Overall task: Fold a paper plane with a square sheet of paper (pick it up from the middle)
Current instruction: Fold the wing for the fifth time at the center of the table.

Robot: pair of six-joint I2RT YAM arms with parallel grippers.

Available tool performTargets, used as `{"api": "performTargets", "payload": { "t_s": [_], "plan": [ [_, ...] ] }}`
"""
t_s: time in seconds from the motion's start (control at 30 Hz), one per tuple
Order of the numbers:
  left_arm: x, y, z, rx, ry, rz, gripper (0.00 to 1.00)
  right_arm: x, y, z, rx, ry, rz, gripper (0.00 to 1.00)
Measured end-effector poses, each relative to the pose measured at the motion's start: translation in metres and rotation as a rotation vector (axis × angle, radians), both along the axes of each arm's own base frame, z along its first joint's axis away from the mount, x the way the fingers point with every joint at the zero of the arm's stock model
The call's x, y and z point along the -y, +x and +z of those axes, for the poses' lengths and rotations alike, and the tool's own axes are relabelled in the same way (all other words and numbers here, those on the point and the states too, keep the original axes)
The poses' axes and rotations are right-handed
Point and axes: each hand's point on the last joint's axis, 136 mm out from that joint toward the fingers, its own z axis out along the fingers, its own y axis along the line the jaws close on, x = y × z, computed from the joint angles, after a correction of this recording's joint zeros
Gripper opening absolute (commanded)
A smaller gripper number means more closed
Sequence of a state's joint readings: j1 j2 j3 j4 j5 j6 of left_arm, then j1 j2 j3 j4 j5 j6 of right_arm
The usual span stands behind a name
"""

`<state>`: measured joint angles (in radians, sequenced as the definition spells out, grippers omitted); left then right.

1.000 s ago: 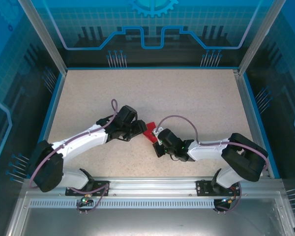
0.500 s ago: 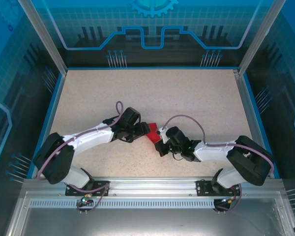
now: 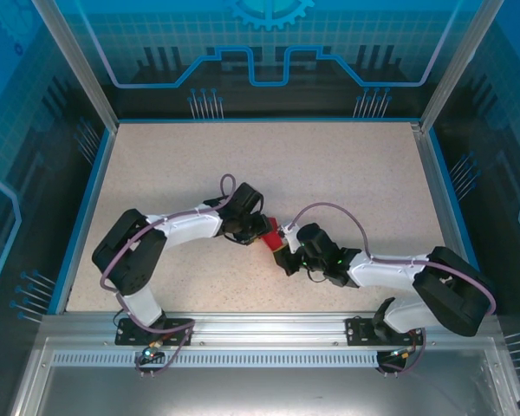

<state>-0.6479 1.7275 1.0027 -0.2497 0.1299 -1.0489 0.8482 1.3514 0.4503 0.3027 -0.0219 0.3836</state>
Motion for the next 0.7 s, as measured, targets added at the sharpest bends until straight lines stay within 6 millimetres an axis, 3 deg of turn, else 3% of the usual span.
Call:
{"api": "performTargets", "payload": {
  "t_s": [0.1,0.27,0.53,0.7],
  "plan": [
    [0.002,0.001,0.000,-0.002,0.001,-0.005,0.13,0.004,-0.002,-0.003,0.001,-0.028,0.006,0.23],
    [0.004,0.005,0.007,0.005,0.000,-0.011,0.06,0.014,-0.007,-0.012,0.009,-0.117,0.027,0.36],
    [0.004,0.004,0.007,-0.001,0.012,-0.030,0.03,-0.001,-0.014,-0.007,0.143,-0.318,0.095,0.35],
    [0.003,0.002,0.004,-0.011,0.022,-0.033,0.03,0.009,-0.015,-0.016,0.164,-0.419,0.074,0.31]
  ]
}}
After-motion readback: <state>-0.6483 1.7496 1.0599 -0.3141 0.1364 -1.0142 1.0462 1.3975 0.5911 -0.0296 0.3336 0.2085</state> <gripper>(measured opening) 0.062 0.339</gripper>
